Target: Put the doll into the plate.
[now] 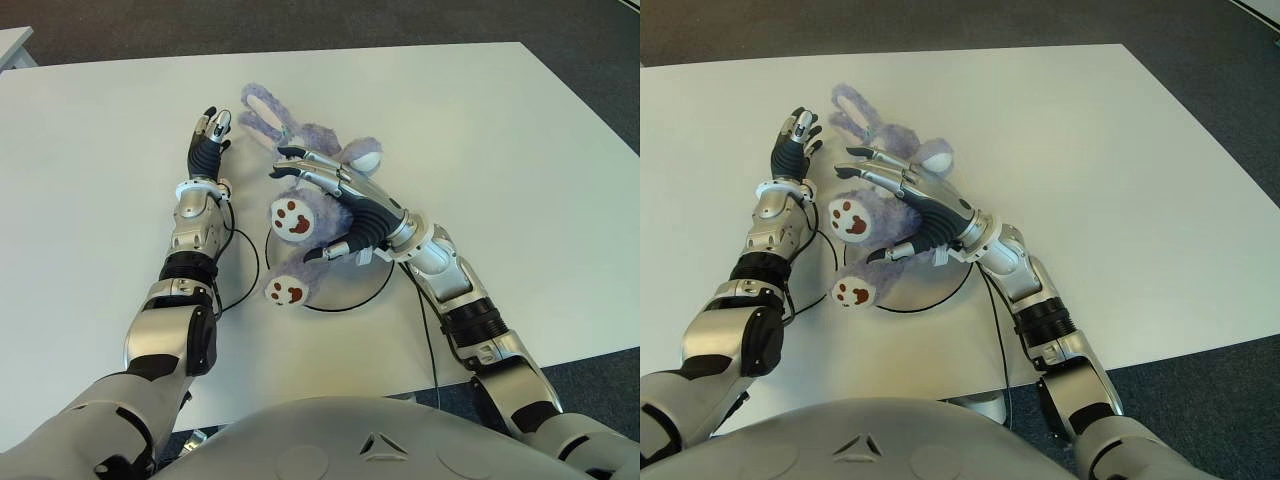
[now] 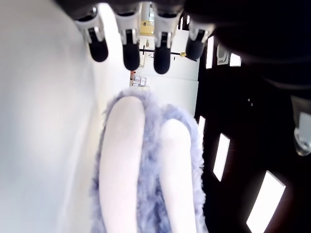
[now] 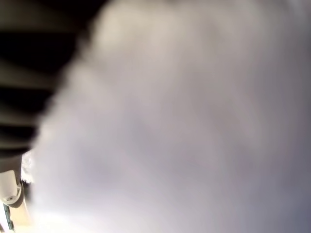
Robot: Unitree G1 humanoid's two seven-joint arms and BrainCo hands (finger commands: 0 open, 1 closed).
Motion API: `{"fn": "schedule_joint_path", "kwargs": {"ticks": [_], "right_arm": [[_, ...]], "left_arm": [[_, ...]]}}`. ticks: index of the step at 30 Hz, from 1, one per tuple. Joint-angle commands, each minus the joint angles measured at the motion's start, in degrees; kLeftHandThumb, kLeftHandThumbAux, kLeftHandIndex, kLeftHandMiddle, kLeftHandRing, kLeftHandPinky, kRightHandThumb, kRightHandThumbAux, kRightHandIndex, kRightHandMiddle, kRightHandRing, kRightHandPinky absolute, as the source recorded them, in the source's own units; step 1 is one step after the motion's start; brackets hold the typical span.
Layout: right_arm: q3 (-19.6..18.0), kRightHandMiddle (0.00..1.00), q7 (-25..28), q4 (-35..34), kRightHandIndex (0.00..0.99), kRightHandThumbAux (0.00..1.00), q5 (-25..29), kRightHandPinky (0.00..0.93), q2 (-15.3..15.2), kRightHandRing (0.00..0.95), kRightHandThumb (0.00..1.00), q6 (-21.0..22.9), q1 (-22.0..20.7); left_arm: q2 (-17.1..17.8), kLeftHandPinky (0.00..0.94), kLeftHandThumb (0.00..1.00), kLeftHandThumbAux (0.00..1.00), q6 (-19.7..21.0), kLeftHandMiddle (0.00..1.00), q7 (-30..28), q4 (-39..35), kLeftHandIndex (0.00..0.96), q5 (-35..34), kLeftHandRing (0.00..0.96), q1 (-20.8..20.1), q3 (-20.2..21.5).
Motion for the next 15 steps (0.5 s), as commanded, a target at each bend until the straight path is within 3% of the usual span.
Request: {"fn": "schedule_joint_path", "kwargs": {"ticks": [1,10,15], "right_arm": [[0.2,0.0,0.2,0.3,0.0,0.478,-0.6,0.0,-0.3,0.0,0.156,1.7,1.6],[0.7,0.0,1.1,0.4,0.0,0.467,3.8,0.0,0.3,0.0,0.154,1.6,1.8],[1.2,0.0,3.1,0.0,0.0,0.446,7.8,0.0,0.3,0.0,0.143,2.2,1.4]], "left_arm": [[0.2,0.031,0.0,0.414,1.2,0.135,-0.2,1.3,0.0,0.3,0.111,1.2,-0.2],[-0.1,0.0,0.0,0.409,0.8,0.13,-1.0,1.8,0.0,-0.7,0.098,1.1,0.5],[-0.2,0.034,0.0,0.404,0.3,0.136,-1.6,2.1,0.0,-1.3,0.109,1.1,0.8]]}}
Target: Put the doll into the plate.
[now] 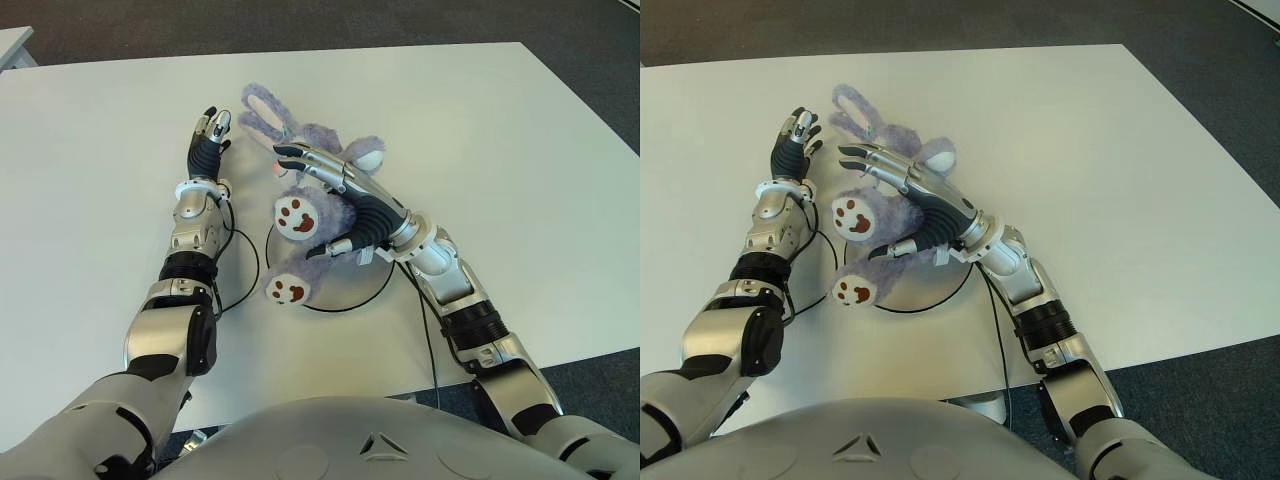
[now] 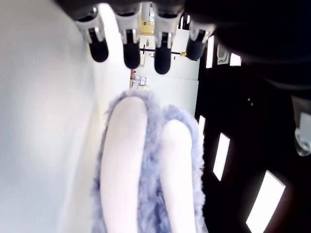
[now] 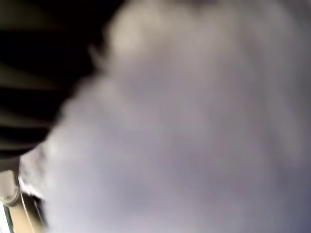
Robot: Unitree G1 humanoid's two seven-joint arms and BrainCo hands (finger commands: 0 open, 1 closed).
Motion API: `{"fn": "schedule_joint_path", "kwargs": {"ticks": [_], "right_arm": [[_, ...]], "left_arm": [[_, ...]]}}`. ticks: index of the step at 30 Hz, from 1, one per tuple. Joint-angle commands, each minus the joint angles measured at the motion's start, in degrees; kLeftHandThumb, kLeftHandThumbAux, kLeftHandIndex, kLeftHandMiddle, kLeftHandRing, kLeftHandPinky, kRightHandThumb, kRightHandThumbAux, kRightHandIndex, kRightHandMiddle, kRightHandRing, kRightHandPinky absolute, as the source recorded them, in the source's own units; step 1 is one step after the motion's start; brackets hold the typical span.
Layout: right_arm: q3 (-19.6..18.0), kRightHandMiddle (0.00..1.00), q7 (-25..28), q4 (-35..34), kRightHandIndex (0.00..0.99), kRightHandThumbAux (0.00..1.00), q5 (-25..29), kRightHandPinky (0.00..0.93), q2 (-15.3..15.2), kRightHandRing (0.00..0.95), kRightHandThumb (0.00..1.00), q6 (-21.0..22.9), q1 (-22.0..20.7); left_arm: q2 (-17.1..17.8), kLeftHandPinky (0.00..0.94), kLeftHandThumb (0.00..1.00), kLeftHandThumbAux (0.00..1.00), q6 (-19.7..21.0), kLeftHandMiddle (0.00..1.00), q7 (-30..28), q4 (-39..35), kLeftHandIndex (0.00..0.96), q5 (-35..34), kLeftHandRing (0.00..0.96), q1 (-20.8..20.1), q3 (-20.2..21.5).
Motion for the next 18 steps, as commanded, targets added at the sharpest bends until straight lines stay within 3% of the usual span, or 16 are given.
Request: {"fn": "schedule_joint_path", "kwargs": {"ticks": [1,5,11,14,18], "right_arm": [[0.9,0.0,2.7,0.4,0.0,0.445,3.7,0.0,0.1,0.0,0.143,1.7,0.9],[1.1,0.0,4.4,0.3,0.0,0.438,7.1,0.0,0.3,0.0,0.144,2.1,0.7],[-0.7,0.0,9.1,-4.6,0.0,0.414,17.3,0.0,-0.5,0.0,0.154,6.4,-1.5],[-1.6,0.0,10.5,-6.3,0.0,0.406,19.9,0.0,-0.7,0.0,0.155,8.1,-1.5],[-2.9,0.0,10.2,-6.7,0.0,0.387,21.0,0.007,0.8,0.0,0.132,8.5,-1.4]], "left_arm": [[-0.2,0.038,0.0,0.404,0.7,0.137,-1.1,1.8,0.0,-0.7,0.11,1.1,0.4],[-0.3,0.063,0.0,0.407,0.6,0.137,-1.4,2.2,0.0,-1.2,0.118,0.9,0.7],[-0.4,0.064,0.0,0.406,-1.1,0.146,-2.0,2.2,0.0,-1.4,0.122,1.3,0.7],[-0.6,0.089,0.0,0.402,-1.8,0.162,-1.8,2.2,0.0,-1.2,0.143,1.4,0.6],[0.0,0.077,0.0,0.397,-3.4,0.152,-2.1,7.5,0.0,-1.2,0.142,-0.4,1.1]]}}
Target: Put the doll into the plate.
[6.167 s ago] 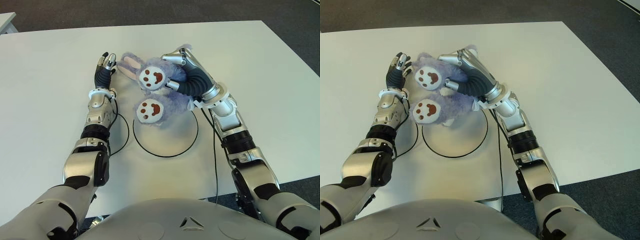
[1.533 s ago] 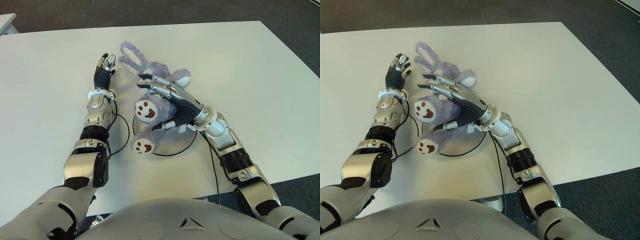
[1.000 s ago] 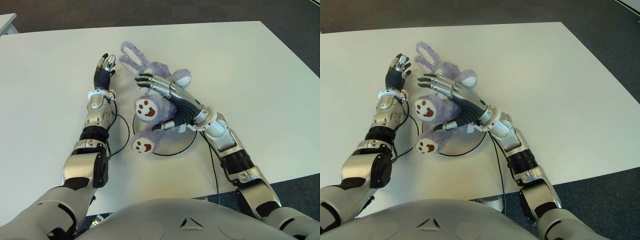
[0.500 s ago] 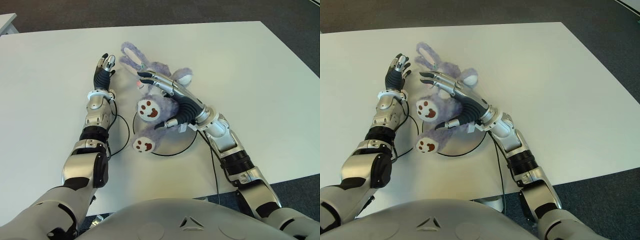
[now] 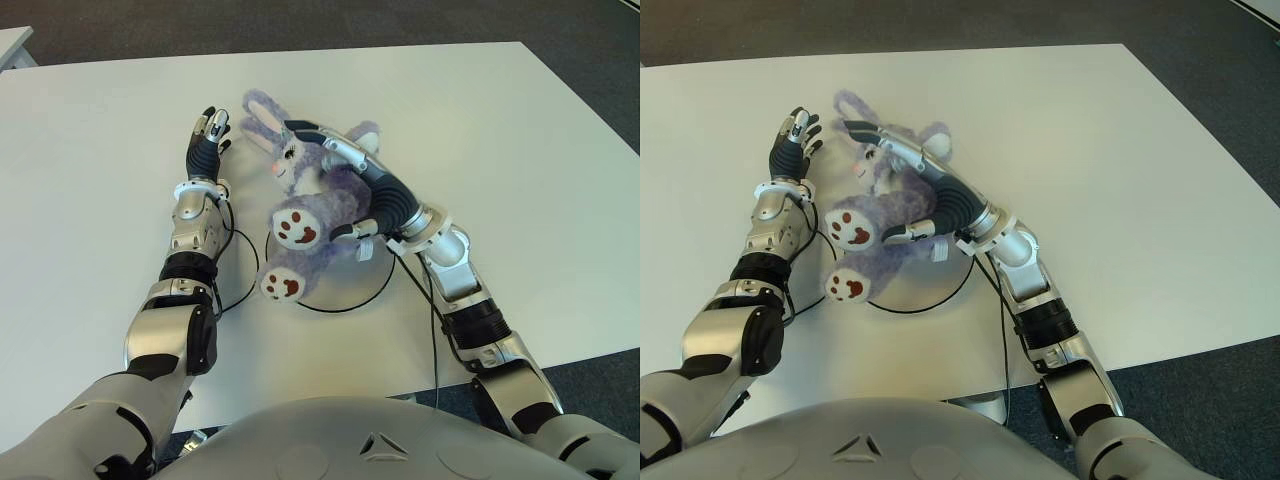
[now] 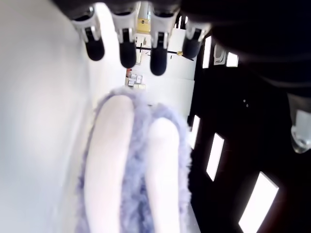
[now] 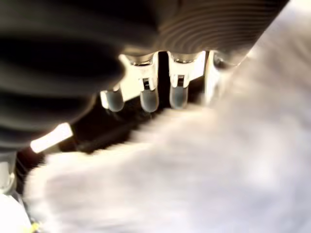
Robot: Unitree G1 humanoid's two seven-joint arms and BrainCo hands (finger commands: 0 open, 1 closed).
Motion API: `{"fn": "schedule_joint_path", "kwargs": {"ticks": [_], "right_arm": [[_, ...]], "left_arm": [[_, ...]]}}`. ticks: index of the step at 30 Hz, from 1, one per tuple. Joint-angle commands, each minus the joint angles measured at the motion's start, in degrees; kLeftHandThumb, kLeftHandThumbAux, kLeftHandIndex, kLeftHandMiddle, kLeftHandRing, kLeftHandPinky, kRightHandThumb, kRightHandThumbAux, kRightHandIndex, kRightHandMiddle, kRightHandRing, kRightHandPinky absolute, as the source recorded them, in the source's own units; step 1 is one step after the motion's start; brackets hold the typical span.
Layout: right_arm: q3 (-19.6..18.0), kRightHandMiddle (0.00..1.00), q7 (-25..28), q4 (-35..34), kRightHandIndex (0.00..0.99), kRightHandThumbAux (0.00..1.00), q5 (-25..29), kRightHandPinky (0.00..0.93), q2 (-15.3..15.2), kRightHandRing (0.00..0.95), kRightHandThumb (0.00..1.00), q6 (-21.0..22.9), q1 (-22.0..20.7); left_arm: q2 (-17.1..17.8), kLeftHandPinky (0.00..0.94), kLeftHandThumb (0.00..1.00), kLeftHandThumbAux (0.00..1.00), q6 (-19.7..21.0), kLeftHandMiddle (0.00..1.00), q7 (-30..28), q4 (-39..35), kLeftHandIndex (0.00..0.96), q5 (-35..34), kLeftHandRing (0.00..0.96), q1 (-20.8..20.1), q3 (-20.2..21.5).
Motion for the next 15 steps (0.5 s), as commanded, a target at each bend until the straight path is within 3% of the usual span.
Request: {"fn": "schedule_joint_path", "kwargs": {"ticks": [1,5,9,13,15], "right_arm": [[-1.7,0.0,0.1,-1.0,0.0,0.386,1.7,0.008,1.2,0.0,0.13,2.0,-0.1],[-3.6,0.0,-0.2,-2.9,0.0,0.383,2.2,0.0,1.3,0.0,0.091,4.2,-0.5],[-5.4,0.0,0.8,-8.6,0.0,0.38,7.0,0.0,0.3,0.0,0.069,10.7,0.1],[-5.9,0.0,0.4,-12.2,0.0,0.356,10.7,0.0,1.1,0.0,0.011,17.5,1.4],[-6.3,0.0,-2.1,-14.3,0.0,0.341,11.9,0.0,2.8,0.0,0.0,21.3,2.4]], "left_arm": [[0.1,0.076,0.0,0.397,-0.2,0.15,-0.9,5.5,0.0,-0.2,0.142,0.0,0.6],[0.1,0.059,0.0,0.398,-0.5,0.13,-1.0,5.8,0.0,-0.2,0.121,-0.1,0.5],[-0.6,0.078,0.0,0.403,-0.2,0.114,-0.1,1.1,0.0,0.1,0.108,1.6,-0.2],[-0.5,0.082,0.0,0.407,0.4,0.125,0.4,1.1,0.0,0.4,0.118,1.5,-0.4],[-0.4,0.062,0.0,0.41,1.2,0.142,0.9,1.0,0.0,0.6,0.128,1.4,-0.5]]}}
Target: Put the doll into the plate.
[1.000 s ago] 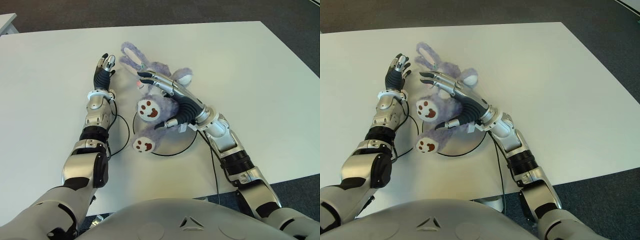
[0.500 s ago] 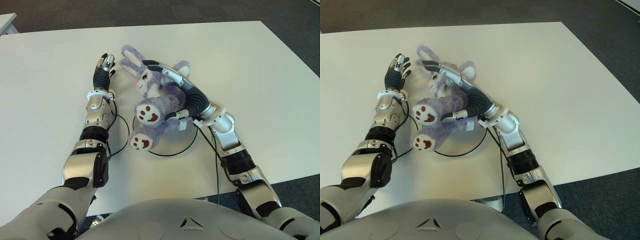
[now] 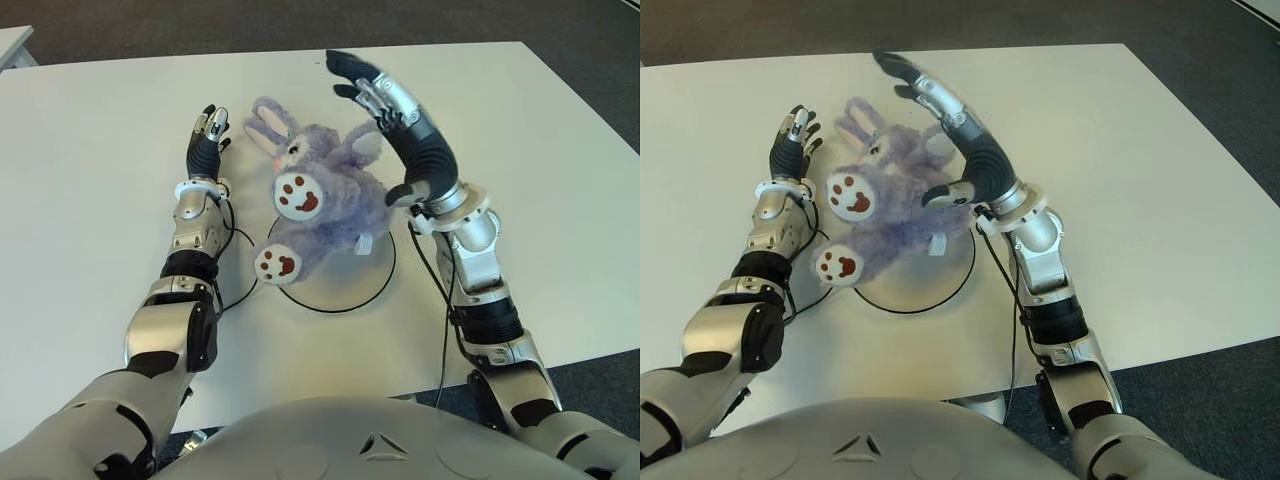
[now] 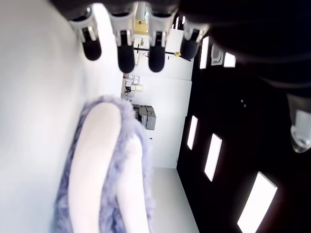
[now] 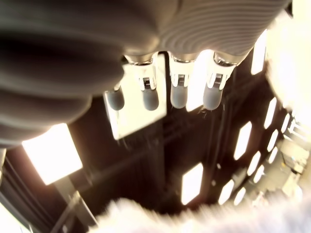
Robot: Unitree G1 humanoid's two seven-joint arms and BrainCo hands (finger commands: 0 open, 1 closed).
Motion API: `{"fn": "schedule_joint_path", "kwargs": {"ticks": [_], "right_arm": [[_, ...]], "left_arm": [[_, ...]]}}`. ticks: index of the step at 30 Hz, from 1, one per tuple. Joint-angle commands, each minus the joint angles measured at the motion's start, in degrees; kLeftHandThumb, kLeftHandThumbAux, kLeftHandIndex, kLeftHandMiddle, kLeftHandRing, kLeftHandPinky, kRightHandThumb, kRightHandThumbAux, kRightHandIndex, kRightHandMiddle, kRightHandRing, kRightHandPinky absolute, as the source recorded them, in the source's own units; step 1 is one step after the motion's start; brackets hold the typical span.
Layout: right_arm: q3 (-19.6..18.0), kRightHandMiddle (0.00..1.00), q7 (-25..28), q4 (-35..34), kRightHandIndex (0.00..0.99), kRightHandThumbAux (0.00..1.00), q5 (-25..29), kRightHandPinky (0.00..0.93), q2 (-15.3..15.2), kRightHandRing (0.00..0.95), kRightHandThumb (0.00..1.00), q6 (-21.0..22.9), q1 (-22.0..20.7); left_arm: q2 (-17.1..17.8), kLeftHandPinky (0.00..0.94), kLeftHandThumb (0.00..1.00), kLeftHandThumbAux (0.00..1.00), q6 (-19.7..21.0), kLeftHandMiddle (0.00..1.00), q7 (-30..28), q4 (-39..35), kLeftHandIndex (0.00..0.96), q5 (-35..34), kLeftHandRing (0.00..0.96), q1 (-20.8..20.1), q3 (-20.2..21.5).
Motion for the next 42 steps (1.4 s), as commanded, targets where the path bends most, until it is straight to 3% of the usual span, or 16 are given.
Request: {"fn": "schedule_joint_path", "kwargs": {"ticks": [1,2,5,8,12,19,26,30,35,42], "right_arm": [[-0.7,0.0,-3.9,-4.2,0.0,0.339,2.7,0.0,3.2,0.0,0.0,8.4,2.8],[-0.9,0.0,-4.8,-4.7,0.0,0.335,2.5,0.0,4.0,0.0,0.0,9.1,3.2],[-2.0,0.0,-8.8,-2.9,0.0,0.329,-1.3,0.0,7.7,0.0,0.0,5.8,2.8],[-2.5,0.0,-9.6,-2.5,0.0,0.333,-1.2,0.0,9.2,0.0,0.0,5.2,2.8],[-5.8,0.0,-8.2,1.8,0.0,0.367,1.4,0.0,9.8,0.0,0.0,2.8,1.0],[-6.6,0.0,-7.8,5.4,0.0,0.327,-2.4,0.023,10.6,0.0,0.0,-4.0,-0.4],[-7.1,0.004,-6.3,8.8,0.0,0.307,-1.1,0.038,11.1,0.0,0.0,-7.0,-1.5],[-6.7,0.017,-5.7,8.6,0.011,0.359,1.4,0.063,12.4,0.009,0.03,-5.8,-1.5],[-6.2,0.034,-5.7,5.3,0.009,0.421,5.5,0.08,13.7,0.032,0.089,-0.5,-0.5],[-7.6,0.039,-6.1,5.6,0.012,0.479,6.1,0.074,15.6,0.036,0.159,-1.2,-1.2]], "left_arm": [[-0.3,0.059,0.0,0.41,2.5,0.144,1.3,0.6,0.0,0.6,0.129,1.6,-0.2],[-0.3,0.049,0.0,0.411,2.8,0.15,1.5,0.5,0.0,0.7,0.132,1.5,-0.3],[-0.2,0.036,0.0,0.415,3.5,0.155,2.0,0.1,0.0,1.1,0.134,1.5,-0.4],[-0.2,0.034,0.0,0.417,4.0,0.156,2.2,-0.2,0.0,1.2,0.135,1.5,-0.4],[-0.2,0.044,0.0,0.418,4.7,0.148,2.2,-0.3,0.0,1.4,0.129,1.5,-0.5],[0.0,0.039,0.0,0.413,5.2,0.153,2.3,-0.2,0.0,1.6,0.135,1.3,-0.6],[0.1,0.038,0.0,0.412,5.3,0.148,2.2,-0.3,0.0,1.7,0.131,1.3,-0.6],[0.2,0.029,0.0,0.411,5.3,0.138,2.0,-0.1,0.0,1.7,0.118,1.3,-0.7],[0.3,0.026,0.0,0.411,5.3,0.144,2.1,0.1,0.0,1.8,0.125,1.2,-0.7],[0.4,0.038,0.0,0.41,5.3,0.151,2.0,0.2,0.0,1.9,0.134,1.2,-0.8]]}}
